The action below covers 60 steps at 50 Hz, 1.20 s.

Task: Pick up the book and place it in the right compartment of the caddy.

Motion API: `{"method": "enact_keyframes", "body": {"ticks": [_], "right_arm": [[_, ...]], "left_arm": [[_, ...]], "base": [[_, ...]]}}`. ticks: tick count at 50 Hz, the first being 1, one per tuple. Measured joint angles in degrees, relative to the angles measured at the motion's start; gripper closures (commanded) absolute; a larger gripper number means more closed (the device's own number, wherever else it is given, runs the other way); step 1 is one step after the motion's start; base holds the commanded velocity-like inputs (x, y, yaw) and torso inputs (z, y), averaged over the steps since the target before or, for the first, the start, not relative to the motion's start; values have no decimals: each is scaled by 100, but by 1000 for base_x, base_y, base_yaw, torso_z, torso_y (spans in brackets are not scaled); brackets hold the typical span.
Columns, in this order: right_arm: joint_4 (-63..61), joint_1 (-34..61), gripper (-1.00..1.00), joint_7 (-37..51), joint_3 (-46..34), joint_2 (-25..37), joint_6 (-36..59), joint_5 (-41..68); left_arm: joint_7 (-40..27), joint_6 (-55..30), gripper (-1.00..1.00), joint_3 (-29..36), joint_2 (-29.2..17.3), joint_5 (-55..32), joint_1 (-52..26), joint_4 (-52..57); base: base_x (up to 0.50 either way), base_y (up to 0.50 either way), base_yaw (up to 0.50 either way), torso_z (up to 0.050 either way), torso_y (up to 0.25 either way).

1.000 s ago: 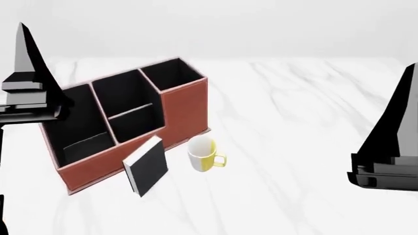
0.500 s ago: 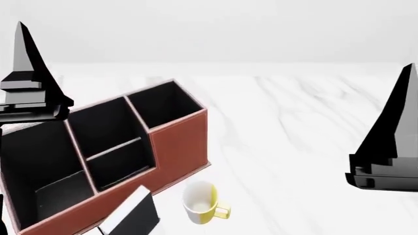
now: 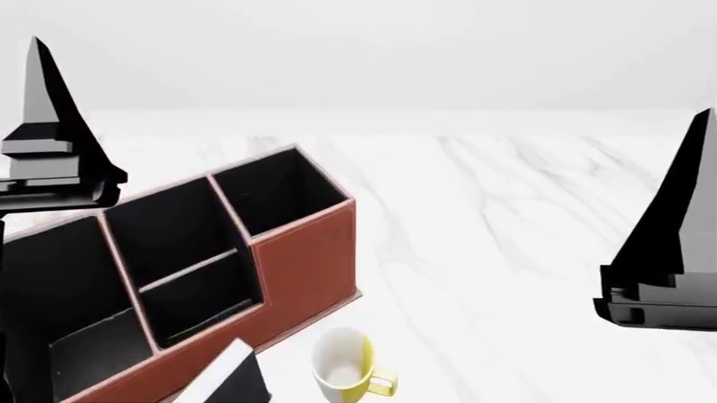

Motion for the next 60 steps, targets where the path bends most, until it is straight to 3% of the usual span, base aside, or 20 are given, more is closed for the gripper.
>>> {"method": "enact_keyframes", "body": {"ticks": [31, 48, 60], "right_arm": [[0, 809, -100, 82, -862, 8, -49, -97], [-1, 1228, -100, 92, -1311, 21, -66, -134], [-1, 1586, -100, 114, -1673, 38, -86, -140]], "left_arm": [[-100, 54, -100, 110, -118, -99, -38, -31], [-69, -370, -100, 110, -411, -1888, -397, -403], [227, -598, -100, 128, -747, -2863, -141, -555]], "base": [[38, 0, 0, 0, 0], [0, 0, 0, 0, 0], [0, 0, 0, 0, 0]]}}
